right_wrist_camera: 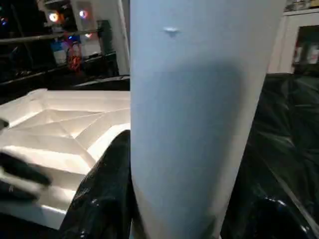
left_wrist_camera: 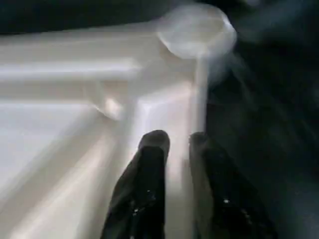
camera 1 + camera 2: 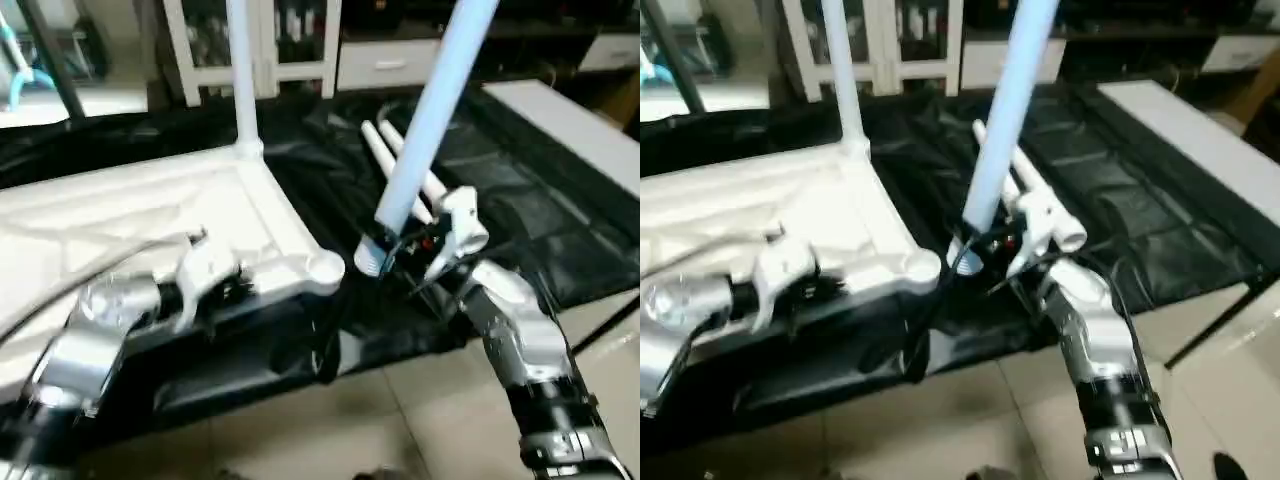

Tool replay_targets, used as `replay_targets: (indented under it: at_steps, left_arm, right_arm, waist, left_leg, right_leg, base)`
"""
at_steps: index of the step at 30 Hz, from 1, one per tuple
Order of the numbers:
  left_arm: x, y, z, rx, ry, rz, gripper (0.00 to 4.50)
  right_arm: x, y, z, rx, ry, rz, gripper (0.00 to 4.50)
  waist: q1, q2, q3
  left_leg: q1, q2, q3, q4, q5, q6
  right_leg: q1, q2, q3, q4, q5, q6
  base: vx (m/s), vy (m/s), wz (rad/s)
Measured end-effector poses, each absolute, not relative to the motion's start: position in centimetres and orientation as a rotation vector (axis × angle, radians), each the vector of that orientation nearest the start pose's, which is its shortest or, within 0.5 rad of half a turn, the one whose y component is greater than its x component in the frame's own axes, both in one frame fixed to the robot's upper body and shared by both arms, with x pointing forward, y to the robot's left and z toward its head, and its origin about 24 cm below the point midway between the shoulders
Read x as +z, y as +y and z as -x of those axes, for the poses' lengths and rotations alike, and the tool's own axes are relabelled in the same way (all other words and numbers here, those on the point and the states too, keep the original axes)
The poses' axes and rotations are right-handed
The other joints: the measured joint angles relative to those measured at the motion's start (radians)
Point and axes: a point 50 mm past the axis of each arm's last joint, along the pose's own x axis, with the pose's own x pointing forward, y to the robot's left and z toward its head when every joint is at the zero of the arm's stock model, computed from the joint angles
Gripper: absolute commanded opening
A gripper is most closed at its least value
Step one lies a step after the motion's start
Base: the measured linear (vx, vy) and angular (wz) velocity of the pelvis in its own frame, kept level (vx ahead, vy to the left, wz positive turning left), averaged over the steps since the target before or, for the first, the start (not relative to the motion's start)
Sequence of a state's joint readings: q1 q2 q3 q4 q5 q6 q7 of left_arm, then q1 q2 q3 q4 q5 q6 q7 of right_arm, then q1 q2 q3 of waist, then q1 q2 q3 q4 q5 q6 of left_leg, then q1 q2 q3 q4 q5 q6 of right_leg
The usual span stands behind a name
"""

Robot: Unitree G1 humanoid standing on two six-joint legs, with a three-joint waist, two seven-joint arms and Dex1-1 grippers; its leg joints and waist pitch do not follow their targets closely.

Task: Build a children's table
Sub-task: Rotate table base

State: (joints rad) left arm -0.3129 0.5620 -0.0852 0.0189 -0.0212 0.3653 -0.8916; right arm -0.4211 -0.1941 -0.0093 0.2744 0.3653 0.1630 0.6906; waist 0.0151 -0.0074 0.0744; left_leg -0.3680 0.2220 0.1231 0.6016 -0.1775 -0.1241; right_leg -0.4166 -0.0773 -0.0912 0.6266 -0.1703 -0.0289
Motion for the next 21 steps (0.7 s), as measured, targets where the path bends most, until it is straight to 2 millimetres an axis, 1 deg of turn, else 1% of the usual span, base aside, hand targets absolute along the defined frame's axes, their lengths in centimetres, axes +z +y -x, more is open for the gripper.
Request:
replay_targets:
  at_steps: [2, 4, 5, 6, 8, 10, 11, 13, 14, 15, 16, 18, 19, 20, 21]
  left_arm:
    - [10.7, 19.6, -29.5, -0.828, 0.262, -0.482, 0.96]
    - [11.1, 19.5, -29.6, -0.834, 0.235, -0.487, 0.96]
    - [11.2, 19.4, -29.6, -0.852, 0.225, -0.482, 0.96]
    - [11.3, 19.3, -29.5, -0.869, 0.217, -0.458, 0.96]
    - [12.3, 19.1, -29.7, -0.843, 0.156, -0.385, 0.96]
    - [13.6, 19.3, -30.2, -0.757, 0.087, -0.33, 0.96]
    - [14.3, 19.3, -30.6, -0.679, 0.049, -0.271, 0.96]
    - [14.9, 19.2, -30.7, -0.575, 0.008, -0.157, 0.96]
    - [14.8, 18.5, -30.5, -0.485, -0.036, -0.024, 0.96]
    - [14.7, 17.9, -30.2, -0.412, -0.082, 0.075, 0.96]
    - [14.2, 17.5, -29.9, -0.372, -0.088, 0.125, 0.96]
    - [12.9, 16.6, -28.9, -0.276, -0.071, 0.213, 0.96]
    - [12.1, 16.2, -28.2, -0.243, -0.051, 0.231, 0.96]
    - [11.2, 16.0, -27.7, -0.175, -0.03, 0.239, 0.96]
    - [10.6, 16.0, -27.5, -0.106, -0.016, 0.221, 0.96]
  right_arm:
    - [9.3, -14.0, -32.0, 0.734, -0.035, -0.179, 1.9]
    - [9.6, -14.3, -32.0, 0.721, -0.048, -0.179, 1.9]
    - [9.9, -14.4, -31.9, 0.714, -0.06, -0.172, 1.9]
    - [10.1, -14.6, -31.8, 0.7, -0.071, -0.164, 1.9]
    - [10.3, -15.2, -31.5, 0.639, -0.074, -0.156, 1.9]
    - [10.7, -15.7, -31.4, 0.601, -0.077, -0.156, 1.9]
    - [11.1, -16.1, -31.2, 0.575, -0.093, -0.161, 1.9]
    - [12.0, -16.7, -30.8, 0.537, -0.139, -0.167, 1.9]
    - [12.7, -17.3, -30.4, 0.498, -0.175, -0.171, 1.9]
    - [13.1, -17.7, -30.0, 0.47, -0.195, -0.173, 1.9]
    - [13.3, -17.9, -29.8, 0.452, -0.205, -0.178, 1.9]
    - [13.3, -18.1, -28.8, 0.417, -0.192, -0.139, 1.9]
    - [12.9, -18.3, -28.3, 0.399, -0.173, -0.12, 1.9]
    - [12.2, -18.5, -27.9, 0.381, -0.133, -0.111, 1.9]
    - [11.7, -18.4, -27.8, 0.375, -0.101, -0.109, 1.9]
  waist:
    - [-0.001, 0.002, -0.001]
    - [-0.001, 0.003, -0.002]
    - [0.001, 0.012, 0.0]
    - [0.001, 0.018, -0.001]
    - [0.003, 0.034, -0.003]
    - [0.008, 0.046, -0.004]
    - [0.012, 0.051, -0.004]
    - [0.016, 0.061, -0.006]
    - [0.017, 0.069, -0.008]
    - [0.018, 0.075, -0.01]
    - [0.016, 0.076, -0.011]
    - [0.011, 0.077, -0.013]
    - [0.008, 0.076, -0.013]
    - [0.003, 0.075, -0.013]
    - [-0.002, 0.074, -0.012]
  left_leg:
    - [0.0, 0.0, 0.0, 0.0, 0.0, 0.0]
    - [0.0, 0.0, 0.0, 0.0, 0.0, 0.0]
    - [0.0, 0.002, 0.0, 0.0, 0.0, 0.0]
    - [-0.001, 0.002, 0.0, 0.0, 0.0, 0.0]
    - [-0.001, 0.002, 0.002, 0.0, 0.0, 0.0]
    - [-0.001, 0.002, 0.002, -0.001, 0.0, 0.0]
    - [-0.001, 0.002, 0.003, -0.002, 0.0, 0.0]
    - [-0.001, 0.002, 0.003, -0.002, 0.0, 0.001]
    - [-0.001, 0.002, 0.005, -0.002, -0.002, 0.003]
    - [-0.001, 0.002, 0.006, -0.003, -0.002, 0.004]
    - [-0.001, 0.003, 0.01, -0.003, -0.003, 0.006]
    - [0.0, 0.003, 0.011, -0.003, -0.005, 0.008]
    - [0.0, 0.003, 0.012, -0.003, -0.005, 0.009]
    - [0.0, 0.003, 0.013, -0.003, -0.006, 0.009]
    - [-0.001, 0.003, 0.013, -0.003, -0.006, 0.009]
  right_leg:
    - [0.0, 0.0, 0.0, -0.001, 0.002, 0.002]
    - [0.0, 0.0, 0.0, -0.001, 0.002, 0.003]
    - [0.0, 0.002, -0.001, -0.001, 0.002, 0.003]
    - [0.0, 0.002, -0.001, -0.003, 0.003, 0.002]
    - [0.0, 0.002, 0.001, -0.003, 0.006, -0.003]
    - [0.0, 0.002, 0.001, -0.003, 0.006, -0.002]
    - [0.0, 0.002, 0.001, -0.004, 0.005, -0.001]
    - [0.0, 0.002, 0.001, -0.004, 0.004, 0.001]
    - [0.002, 0.002, 0.001, -0.008, 0.003, 0.002]
    - [0.004, 0.001, 0.001, -0.011, 0.003, 0.002]
    - [0.006, 0.001, 0.002, -0.012, 0.002, 0.003]
    - [0.009, 0.001, 0.002, -0.015, 0.0, 0.008]
    - [0.009, 0.001, 0.003, -0.016, -0.002, 0.012]
    - [0.009, 0.001, 0.003, -0.016, -0.003, 0.015]
    - [0.008, 0.001, 0.003, -0.017, -0.003, 0.016]
  base:
    - [0.0, 0.0, 0.0]
    - [0.0, 0.0, 0.0]
    - [0.0, 0.0, 0.0]
    - [0.0, 0.0, 0.0]
    - [0.0, 0.0, 0.0]
    - [0.0, 0.0, 0.0]
    - [0.0, 0.0, 0.0]
    - [0.0, 0.0, 0.0]
    - [0.0, 0.0, 0.0]
    - [0.0, 0.0, 0.0]
    - [0.0, 0.0, 0.0]
    - [0.0, 0.0, 0.0]
    - [0.0, 0.0, 0.0]
    - [0.0, 0.0, 0.0]
    - [0.0, 0.0, 0.0]
